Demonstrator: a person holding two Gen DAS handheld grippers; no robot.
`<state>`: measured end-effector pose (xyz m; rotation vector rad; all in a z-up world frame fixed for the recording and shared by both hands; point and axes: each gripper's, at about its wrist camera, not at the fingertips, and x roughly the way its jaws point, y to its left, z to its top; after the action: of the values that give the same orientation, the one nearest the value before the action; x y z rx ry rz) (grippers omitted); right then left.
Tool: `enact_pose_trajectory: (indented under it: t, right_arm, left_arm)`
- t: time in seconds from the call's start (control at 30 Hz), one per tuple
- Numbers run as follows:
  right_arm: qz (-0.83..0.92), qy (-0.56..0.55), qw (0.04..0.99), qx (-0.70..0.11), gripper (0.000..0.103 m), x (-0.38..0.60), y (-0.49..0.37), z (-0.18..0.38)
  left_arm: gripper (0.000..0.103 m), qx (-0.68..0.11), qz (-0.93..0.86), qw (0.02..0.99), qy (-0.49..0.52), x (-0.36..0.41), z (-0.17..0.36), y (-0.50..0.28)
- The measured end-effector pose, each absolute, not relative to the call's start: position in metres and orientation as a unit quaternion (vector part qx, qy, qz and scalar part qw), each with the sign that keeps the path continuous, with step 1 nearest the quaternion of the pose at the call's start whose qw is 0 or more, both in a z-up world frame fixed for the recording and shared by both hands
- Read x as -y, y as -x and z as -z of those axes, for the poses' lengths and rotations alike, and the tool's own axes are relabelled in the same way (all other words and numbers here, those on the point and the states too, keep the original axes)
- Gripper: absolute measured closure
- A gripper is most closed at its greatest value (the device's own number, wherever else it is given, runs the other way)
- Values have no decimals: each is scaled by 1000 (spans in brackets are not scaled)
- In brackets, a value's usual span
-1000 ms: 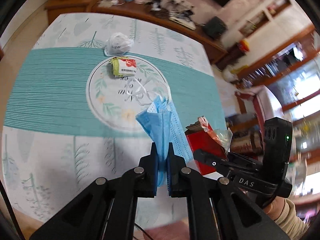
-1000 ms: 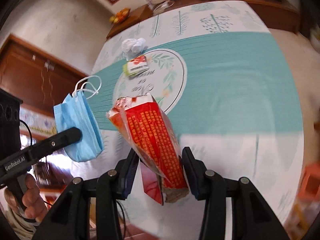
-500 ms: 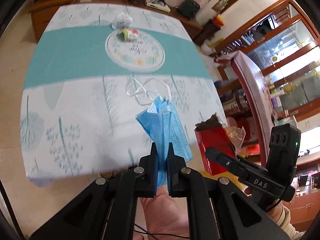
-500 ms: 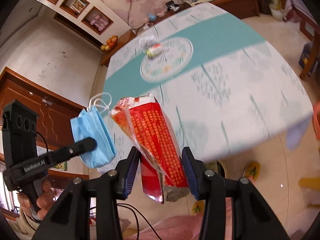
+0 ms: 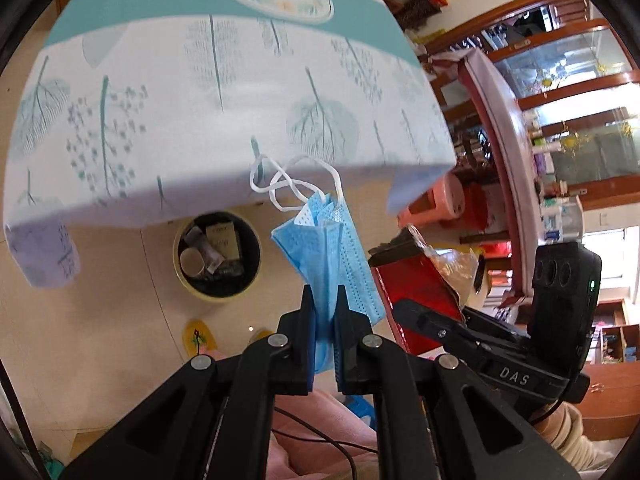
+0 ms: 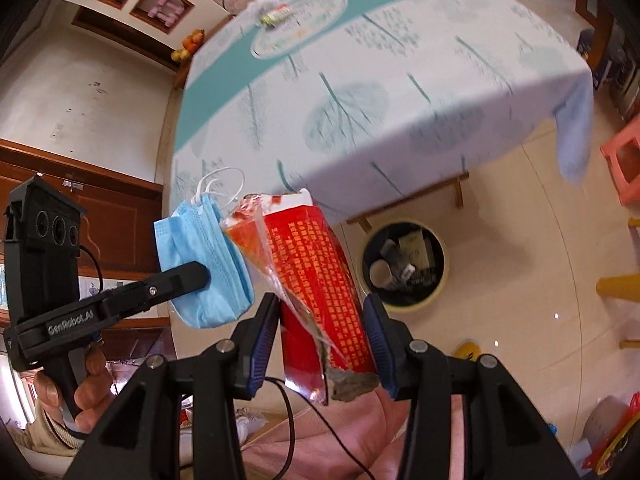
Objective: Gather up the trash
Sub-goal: 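Carry the mask and red box in both tools over the bin, then open both tools to drop the mask and red box into the bin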
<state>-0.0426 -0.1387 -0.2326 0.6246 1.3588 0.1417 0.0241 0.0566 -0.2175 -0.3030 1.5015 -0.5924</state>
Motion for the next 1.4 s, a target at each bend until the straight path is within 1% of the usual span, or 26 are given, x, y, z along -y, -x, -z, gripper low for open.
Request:
enact_pose_trajectory:
  t: [0.27,0.47,0.73,1.13,1.27,1.3,1.33,1.37,1.4]
  right_arm:
    - [-63,-296,709,-637,59,146,57,290]
    - [-49,-302,691,-655,59,152,61,352]
    - [0,-356,643,-678,59,164,58,447]
    - [40,-386,623,-679,58,164,39,535]
    - [47,-390,622,-678,56,160,27,564]
    - [48,-389,624,-676,55,159,23,571]
    - [51,-388,626,-674,53,158,19,579]
    - [52,-389,628,-672,50,157,16,587]
    - [54,-390,628,-671,41,158,13,594]
  left_arm:
    - [98,-679,246,682,115,-38,267,13]
    - [98,-687,210,684,129,-33,322,23]
    - [97,-710,162,677,105,-30,416,20]
    - [96,-728,155,664,67,-19,522,-4]
    - [93,-714,170,677,45,-11,542,-14]
    - [90,-709,173,682,36,-8,546,-17]
    - [85,-705,175,687,28,-6,551,-19]
    - [83,-702,174,690,21,-4,556,-21]
    - [79,-701,174,691,16,-1,564,-23]
